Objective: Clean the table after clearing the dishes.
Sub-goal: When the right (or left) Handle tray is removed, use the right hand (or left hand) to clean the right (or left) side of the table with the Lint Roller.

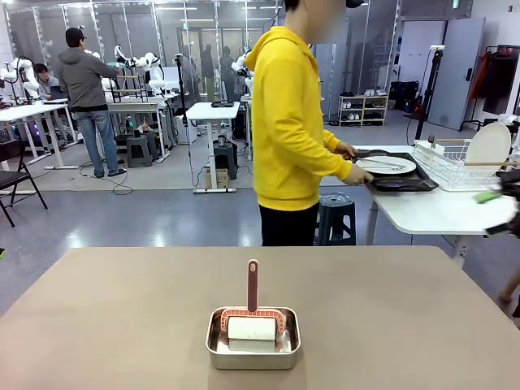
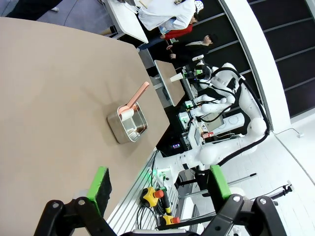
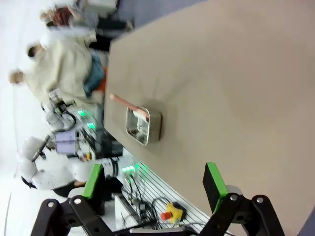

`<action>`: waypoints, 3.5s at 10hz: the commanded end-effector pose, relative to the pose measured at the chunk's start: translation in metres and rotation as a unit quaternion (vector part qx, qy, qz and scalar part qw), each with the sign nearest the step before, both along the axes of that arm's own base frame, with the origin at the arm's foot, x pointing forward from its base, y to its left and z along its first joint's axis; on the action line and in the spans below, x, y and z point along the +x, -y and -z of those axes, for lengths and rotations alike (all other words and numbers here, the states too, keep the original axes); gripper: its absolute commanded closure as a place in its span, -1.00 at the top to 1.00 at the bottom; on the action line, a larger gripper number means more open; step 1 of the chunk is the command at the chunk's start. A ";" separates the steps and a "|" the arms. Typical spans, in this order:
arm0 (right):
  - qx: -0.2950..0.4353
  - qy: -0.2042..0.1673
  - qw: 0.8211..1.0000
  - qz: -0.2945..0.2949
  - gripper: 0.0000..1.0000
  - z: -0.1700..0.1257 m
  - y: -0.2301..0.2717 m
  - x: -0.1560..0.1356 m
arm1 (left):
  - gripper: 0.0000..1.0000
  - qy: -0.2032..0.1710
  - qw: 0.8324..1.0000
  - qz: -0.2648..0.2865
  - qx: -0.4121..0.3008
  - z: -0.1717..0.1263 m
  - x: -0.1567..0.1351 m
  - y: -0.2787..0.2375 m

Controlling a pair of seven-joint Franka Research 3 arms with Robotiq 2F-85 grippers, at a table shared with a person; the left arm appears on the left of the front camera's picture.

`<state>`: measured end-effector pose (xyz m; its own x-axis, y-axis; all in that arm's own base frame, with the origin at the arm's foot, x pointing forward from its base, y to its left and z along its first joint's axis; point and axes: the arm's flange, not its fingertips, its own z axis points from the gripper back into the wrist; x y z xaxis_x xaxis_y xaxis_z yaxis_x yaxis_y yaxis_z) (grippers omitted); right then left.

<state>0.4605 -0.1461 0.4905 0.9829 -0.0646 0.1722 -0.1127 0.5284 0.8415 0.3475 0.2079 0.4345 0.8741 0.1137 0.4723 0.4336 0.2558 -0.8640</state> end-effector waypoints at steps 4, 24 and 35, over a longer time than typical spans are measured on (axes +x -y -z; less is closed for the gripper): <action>-0.188 0.014 0.965 -0.182 1.00 0.007 -0.174 0.013 | 1.00 0.000 1.000 0.001 0.003 -0.004 -0.004 0.000; -0.301 0.194 0.787 -0.502 1.00 0.029 -0.416 0.048 | 1.00 0.000 1.000 0.001 0.003 -0.004 -0.004 0.000; -0.306 0.193 0.692 -0.625 1.00 0.067 -0.536 0.081 | 1.00 0.000 1.000 0.001 0.003 -0.004 -0.004 0.000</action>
<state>0.5370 0.3829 0.4215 0.0873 0.9932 0.0777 -0.9540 0.0609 0.2936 0.3477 0.2075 0.4349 0.8740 0.1122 0.4728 0.4343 0.2562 -0.8636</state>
